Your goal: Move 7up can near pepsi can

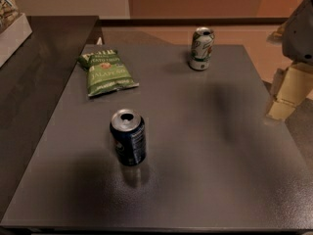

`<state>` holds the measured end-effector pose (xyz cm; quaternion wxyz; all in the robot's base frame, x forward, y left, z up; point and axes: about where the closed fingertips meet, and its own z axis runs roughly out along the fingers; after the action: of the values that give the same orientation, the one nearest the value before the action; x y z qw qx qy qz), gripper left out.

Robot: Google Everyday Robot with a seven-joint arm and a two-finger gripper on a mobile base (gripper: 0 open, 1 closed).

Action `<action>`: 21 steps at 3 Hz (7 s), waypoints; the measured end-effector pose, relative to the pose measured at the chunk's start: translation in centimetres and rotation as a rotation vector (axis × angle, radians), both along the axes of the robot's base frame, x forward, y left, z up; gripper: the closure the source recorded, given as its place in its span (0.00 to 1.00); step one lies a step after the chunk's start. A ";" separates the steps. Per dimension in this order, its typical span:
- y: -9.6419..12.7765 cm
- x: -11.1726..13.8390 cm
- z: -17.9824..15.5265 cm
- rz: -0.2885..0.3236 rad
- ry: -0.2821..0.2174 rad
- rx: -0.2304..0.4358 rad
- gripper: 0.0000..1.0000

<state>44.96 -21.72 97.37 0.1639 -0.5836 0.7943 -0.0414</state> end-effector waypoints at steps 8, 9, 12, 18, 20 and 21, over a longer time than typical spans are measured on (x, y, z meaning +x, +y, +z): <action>2.9 28.0 -7.3 -0.305 -0.197 0.559 0.00; 3.3 29.5 -7.9 -0.300 -0.211 0.584 0.00; 4.3 30.6 -6.9 -0.247 -0.233 0.628 0.41; 10.4 12.8 -1.8 0.097 -0.023 0.738 1.00; 11.4 11.6 -2.1 0.150 -0.012 0.747 1.00; 13.0 9.0 -2.9 0.253 0.026 0.782 1.00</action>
Offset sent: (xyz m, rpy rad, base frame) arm 0.1316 -0.0278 -0.0290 0.1933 -0.0958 -0.3333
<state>53.97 -8.68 94.47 0.3671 -0.5708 0.6742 0.2915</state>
